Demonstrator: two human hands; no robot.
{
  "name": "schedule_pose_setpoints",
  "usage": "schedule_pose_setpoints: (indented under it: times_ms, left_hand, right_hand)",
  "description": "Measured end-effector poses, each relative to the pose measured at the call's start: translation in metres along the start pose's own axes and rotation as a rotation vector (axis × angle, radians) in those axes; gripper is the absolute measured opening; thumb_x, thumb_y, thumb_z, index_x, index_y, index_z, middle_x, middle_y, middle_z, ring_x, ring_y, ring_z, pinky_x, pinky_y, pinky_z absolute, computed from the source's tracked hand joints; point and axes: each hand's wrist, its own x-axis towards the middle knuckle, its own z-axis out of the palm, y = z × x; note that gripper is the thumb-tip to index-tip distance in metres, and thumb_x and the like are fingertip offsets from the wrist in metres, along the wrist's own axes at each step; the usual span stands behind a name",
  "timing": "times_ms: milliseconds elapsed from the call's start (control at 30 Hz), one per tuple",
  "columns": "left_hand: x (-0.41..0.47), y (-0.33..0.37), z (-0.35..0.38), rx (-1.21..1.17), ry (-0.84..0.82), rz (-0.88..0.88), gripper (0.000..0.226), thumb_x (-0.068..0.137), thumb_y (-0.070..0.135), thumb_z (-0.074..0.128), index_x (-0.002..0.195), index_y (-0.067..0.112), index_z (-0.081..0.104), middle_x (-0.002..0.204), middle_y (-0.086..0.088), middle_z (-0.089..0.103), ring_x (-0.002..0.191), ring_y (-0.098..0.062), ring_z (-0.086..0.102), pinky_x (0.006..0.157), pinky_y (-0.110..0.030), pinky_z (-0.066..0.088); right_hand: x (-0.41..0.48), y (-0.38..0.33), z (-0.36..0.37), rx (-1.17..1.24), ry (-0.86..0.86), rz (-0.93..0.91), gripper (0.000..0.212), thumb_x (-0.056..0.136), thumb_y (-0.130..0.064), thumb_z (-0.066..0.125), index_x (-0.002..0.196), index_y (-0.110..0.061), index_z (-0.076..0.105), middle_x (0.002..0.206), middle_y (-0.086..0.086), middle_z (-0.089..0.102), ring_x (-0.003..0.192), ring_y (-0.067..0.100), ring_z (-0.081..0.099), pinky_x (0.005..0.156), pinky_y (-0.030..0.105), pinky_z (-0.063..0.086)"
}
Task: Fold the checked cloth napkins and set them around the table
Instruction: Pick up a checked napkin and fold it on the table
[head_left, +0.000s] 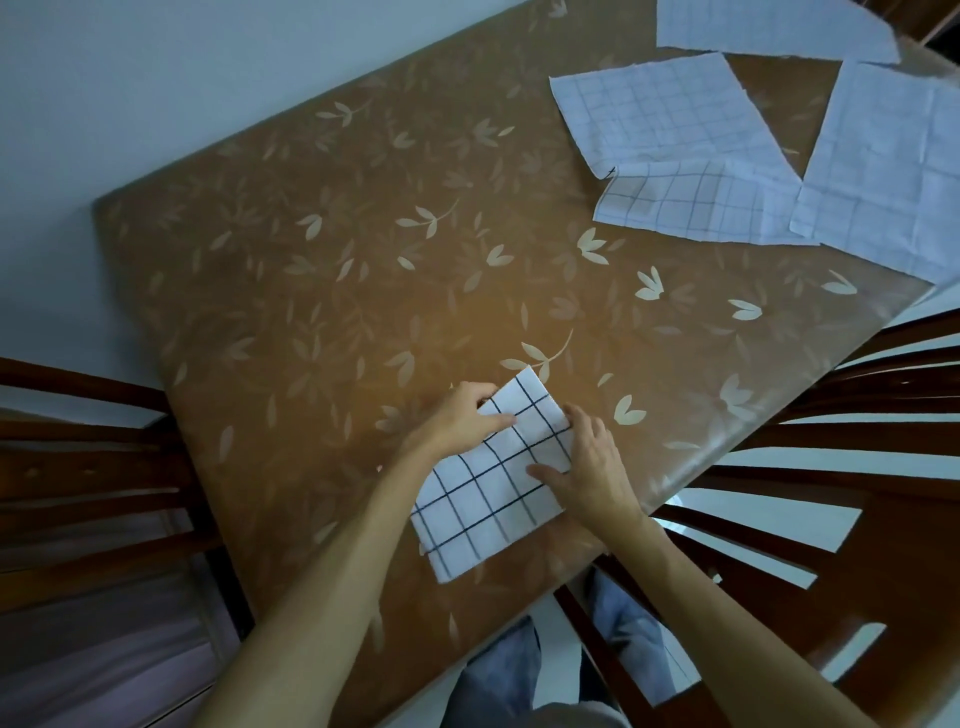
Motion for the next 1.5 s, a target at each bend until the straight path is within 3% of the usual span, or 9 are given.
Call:
schedule_pose_setpoints:
  times_ms: [233,333,467,567,733,833,967,1100,1500]
  left_hand:
    - [-0.026,-0.035,-0.012,-0.787,0.091,-0.166,0.035,0.091,0.023,0.070,0.123,0.012,0.065,0.116,-0.003,0.073,0.107,-0.019,0.070,0.087,-0.034,0.058]
    - [-0.038,-0.055,-0.007,-0.805,0.129,-0.211,0.046,0.087,0.028,0.075,0.128,0.013,0.061,0.123,0.000,0.070,0.116,-0.017,0.065,0.103,-0.041,0.050]
    - [-0.056,-0.069,-0.001,-0.593,0.138,-0.121,0.044,0.081,0.011,0.080,0.121,0.018,0.064,0.119,0.002,0.072,0.112,-0.014,0.067,0.096,-0.035,0.053]
    - [-0.065,-0.075,0.000,-0.460,0.189,-0.053,0.041,0.079,-0.001,0.078,0.107,0.026,0.067,0.107,0.005,0.073,0.103,-0.017,0.070,0.089,-0.031,0.057]
    - [-0.074,-0.079,0.000,-0.360,0.271,-0.012,0.039,0.073,-0.011,0.079,0.087,0.025,0.073,0.088,0.010,0.075,0.087,-0.016,0.072,0.076,-0.028,0.058]
    - [-0.082,-0.084,0.005,-0.260,0.326,0.054,0.030,0.074,-0.006,0.078,0.079,0.023,0.076,0.082,0.007,0.070,0.078,-0.009,0.067,0.073,-0.030,0.056]
    - [-0.096,-0.092,0.022,0.162,0.456,0.289,0.030,0.075,-0.008,0.074,0.078,0.022,0.078,0.085,0.008,0.062,0.078,-0.008,0.061,0.067,-0.025,0.052]
    - [-0.108,-0.099,0.036,0.354,0.452,0.339,0.024,0.081,-0.001,0.073,0.083,0.023,0.075,0.092,0.010,0.056,0.080,-0.002,0.055,0.067,-0.018,0.049]
    - [-0.109,-0.094,0.048,0.506,0.408,0.385,0.025,0.082,0.006,0.073,0.103,0.018,0.071,0.111,0.002,0.058,0.096,-0.012,0.059,0.068,-0.024,0.057]
  right_hand:
    - [0.014,0.008,-0.030,0.703,-0.129,0.230,0.095,0.060,-0.035,0.091,0.139,-0.021,0.041,0.114,-0.003,0.068,0.100,0.016,0.068,0.085,0.039,0.058]
    - [0.017,0.006,-0.031,0.613,-0.262,0.204,0.060,0.071,-0.010,0.084,0.125,-0.013,0.058,0.103,0.000,0.073,0.093,0.017,0.071,0.088,0.041,0.058]
    - [0.016,0.005,-0.025,0.487,-0.214,0.109,0.017,0.079,-0.007,0.076,0.086,-0.021,0.069,0.084,-0.004,0.073,0.078,0.014,0.068,0.074,0.029,0.056]
    - [0.015,0.010,-0.021,0.471,-0.171,0.068,0.019,0.082,-0.007,0.074,0.076,-0.025,0.070,0.070,-0.015,0.070,0.067,0.000,0.062,0.062,0.012,0.047]
    - [0.013,0.021,-0.018,0.394,-0.090,-0.021,0.008,0.079,-0.009,0.077,0.083,-0.016,0.076,0.080,-0.007,0.072,0.077,0.006,0.066,0.068,0.020,0.050]
    - [0.005,0.027,-0.020,0.262,-0.065,-0.134,0.015,0.076,-0.002,0.075,0.076,-0.017,0.076,0.080,-0.010,0.065,0.075,0.000,0.060,0.064,0.009,0.042]
    - [-0.002,0.044,-0.018,0.091,-0.048,-0.274,0.037,0.076,0.009,0.066,0.065,-0.026,0.072,0.098,-0.009,0.065,0.090,0.011,0.062,0.076,0.024,0.050]
    - [-0.010,0.050,-0.017,-0.078,-0.054,-0.399,0.028,0.079,0.004,0.069,0.074,-0.022,0.074,0.105,-0.015,0.058,0.096,0.005,0.054,0.073,0.010,0.040]
    - [-0.024,0.048,-0.014,0.001,0.047,-0.323,0.029,0.091,0.000,0.052,0.109,-0.015,0.068,0.113,-0.001,0.055,0.094,0.014,0.059,0.076,0.029,0.055]
